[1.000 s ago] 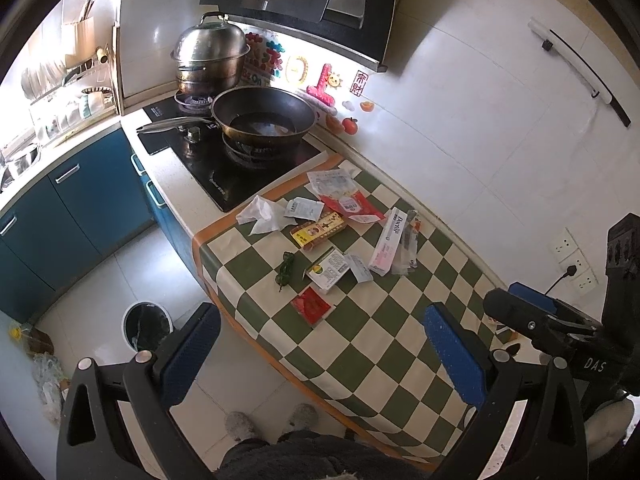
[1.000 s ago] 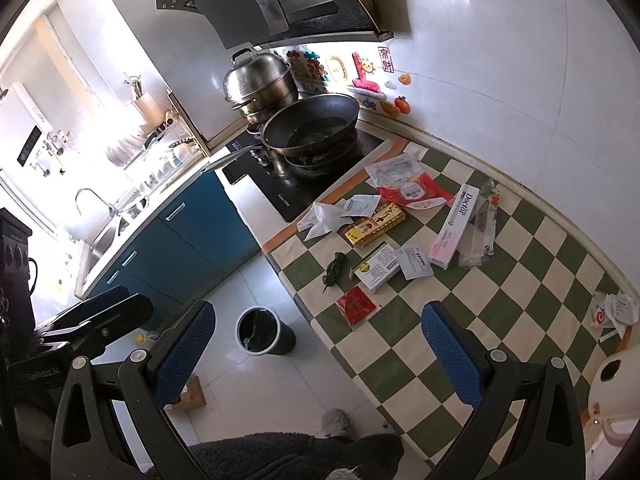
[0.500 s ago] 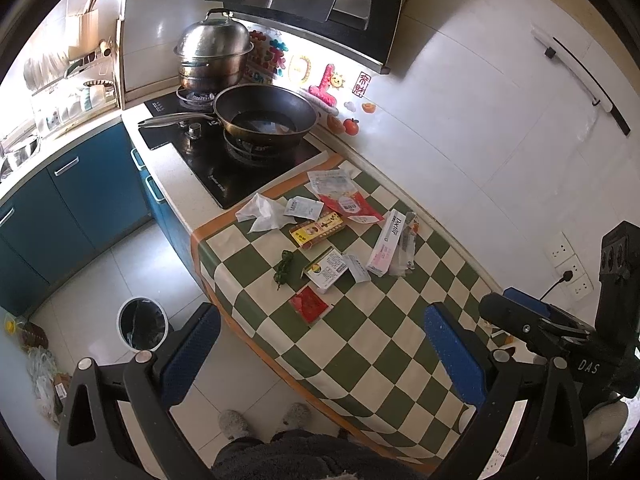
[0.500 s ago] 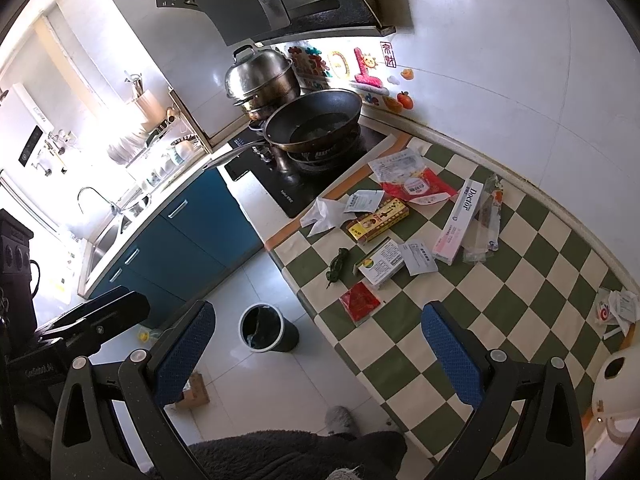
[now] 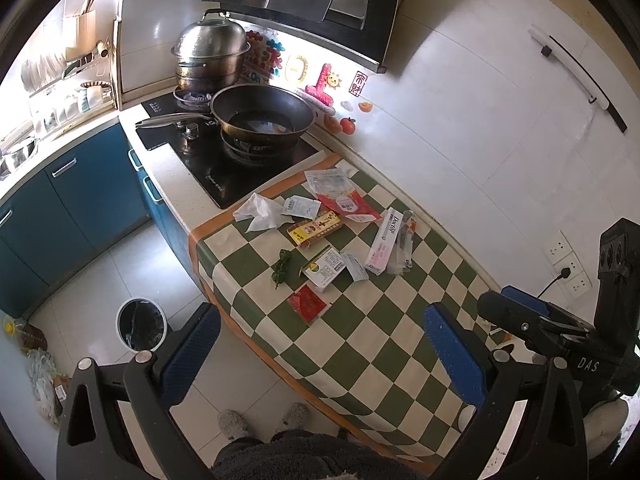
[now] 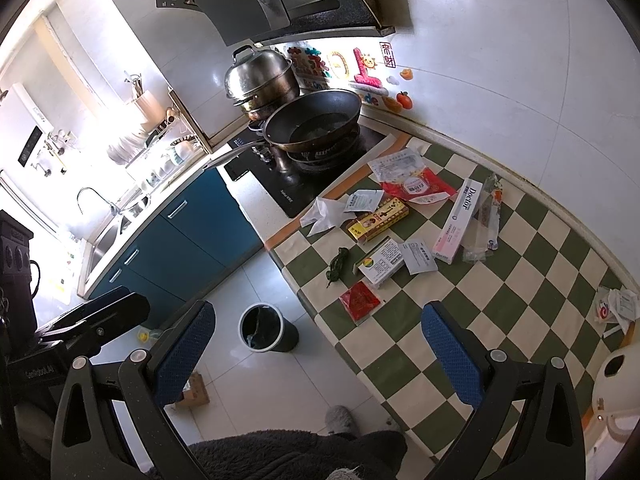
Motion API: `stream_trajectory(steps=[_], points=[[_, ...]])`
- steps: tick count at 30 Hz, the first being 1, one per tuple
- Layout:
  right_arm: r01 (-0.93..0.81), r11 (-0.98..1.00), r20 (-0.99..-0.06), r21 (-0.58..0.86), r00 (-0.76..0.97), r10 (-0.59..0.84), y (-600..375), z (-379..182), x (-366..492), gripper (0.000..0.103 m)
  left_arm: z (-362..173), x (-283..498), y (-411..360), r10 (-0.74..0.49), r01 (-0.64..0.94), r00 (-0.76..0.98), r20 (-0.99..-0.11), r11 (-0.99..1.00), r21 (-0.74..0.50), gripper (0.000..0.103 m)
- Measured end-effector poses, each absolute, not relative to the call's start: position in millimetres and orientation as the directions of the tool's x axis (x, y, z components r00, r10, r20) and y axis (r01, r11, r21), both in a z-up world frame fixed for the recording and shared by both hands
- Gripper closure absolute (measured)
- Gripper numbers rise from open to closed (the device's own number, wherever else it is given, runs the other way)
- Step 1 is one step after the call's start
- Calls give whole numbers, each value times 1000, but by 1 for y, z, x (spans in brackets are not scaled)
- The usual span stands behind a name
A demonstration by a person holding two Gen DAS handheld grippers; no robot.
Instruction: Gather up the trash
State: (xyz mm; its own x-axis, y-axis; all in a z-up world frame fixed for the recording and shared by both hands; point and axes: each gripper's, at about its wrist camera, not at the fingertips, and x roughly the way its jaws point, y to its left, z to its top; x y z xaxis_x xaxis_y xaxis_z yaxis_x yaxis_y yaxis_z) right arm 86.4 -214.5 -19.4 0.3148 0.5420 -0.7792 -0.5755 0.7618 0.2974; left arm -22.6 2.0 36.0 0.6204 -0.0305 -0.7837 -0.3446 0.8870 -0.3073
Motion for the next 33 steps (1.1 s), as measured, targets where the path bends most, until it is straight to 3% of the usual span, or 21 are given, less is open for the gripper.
stream_trajectory(steps=[17,23,29,33], points=[[-569,766,-780,299,317,540,-214,-20,83,0,35,-22,0,-27,-343,609,-793,892,-294,0],[-434,875,-809,214,424,408,-204,-48,86,0,2,17,15,318,-438,514,-797,896,75,0],[-241,960,-853,142,463,242,-215,-105,148,0,-65,90,44,317,-416,434,-843,901,124,0],[-101,983,-904,155,387,182,-237,-163,223,0,-111,144,55,280,-370,359,-890,918,140,0]])
